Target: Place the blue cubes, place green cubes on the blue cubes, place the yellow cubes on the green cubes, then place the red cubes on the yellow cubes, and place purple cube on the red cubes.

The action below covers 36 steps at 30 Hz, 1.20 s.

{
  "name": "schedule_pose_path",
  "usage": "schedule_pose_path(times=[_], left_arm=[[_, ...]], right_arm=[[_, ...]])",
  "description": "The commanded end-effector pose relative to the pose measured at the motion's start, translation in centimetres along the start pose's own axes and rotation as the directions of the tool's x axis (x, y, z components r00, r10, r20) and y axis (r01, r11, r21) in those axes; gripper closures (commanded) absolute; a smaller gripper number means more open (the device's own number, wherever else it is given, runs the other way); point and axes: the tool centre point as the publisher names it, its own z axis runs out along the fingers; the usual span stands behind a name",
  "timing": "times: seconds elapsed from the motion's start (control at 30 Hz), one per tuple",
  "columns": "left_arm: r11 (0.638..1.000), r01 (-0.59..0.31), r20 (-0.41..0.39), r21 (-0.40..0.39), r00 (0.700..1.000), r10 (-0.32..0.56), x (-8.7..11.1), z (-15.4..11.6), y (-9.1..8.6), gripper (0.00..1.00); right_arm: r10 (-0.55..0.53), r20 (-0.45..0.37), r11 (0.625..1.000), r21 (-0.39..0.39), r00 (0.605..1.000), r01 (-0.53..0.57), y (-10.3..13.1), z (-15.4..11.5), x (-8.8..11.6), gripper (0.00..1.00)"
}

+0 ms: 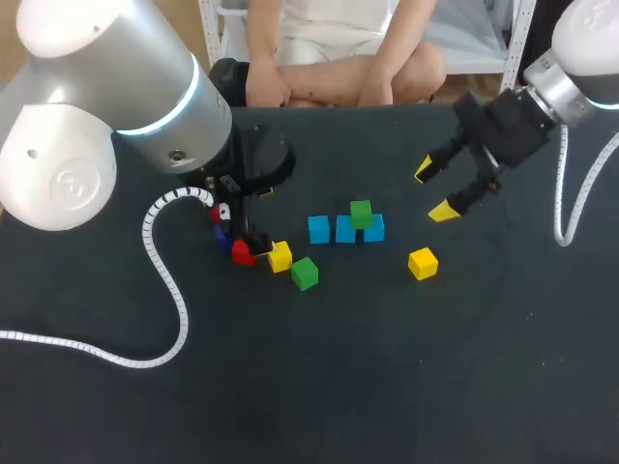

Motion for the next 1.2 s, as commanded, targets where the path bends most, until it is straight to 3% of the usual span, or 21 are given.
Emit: schedule_pose_path(times=[0.03, 1.2], left_arm=[[1.0, -0.001, -0.002, 0.003, 1.0, 0.001, -0.05, 0.04, 0.15, 0.0], [1.0, -0.001, -0.002, 0.003, 1.0, 0.001, -0.05, 0.04, 0.15, 0.0]], right_arm=[[-0.006, 0.006, 1.0, -0.011, 1.0, 0.006, -0.55, 0.07, -0.09, 0.0], [-0.014, 0.034, 1.0, 0.004, 0.999, 0.014, -1.25, 0.15, -0.18, 0.0]])
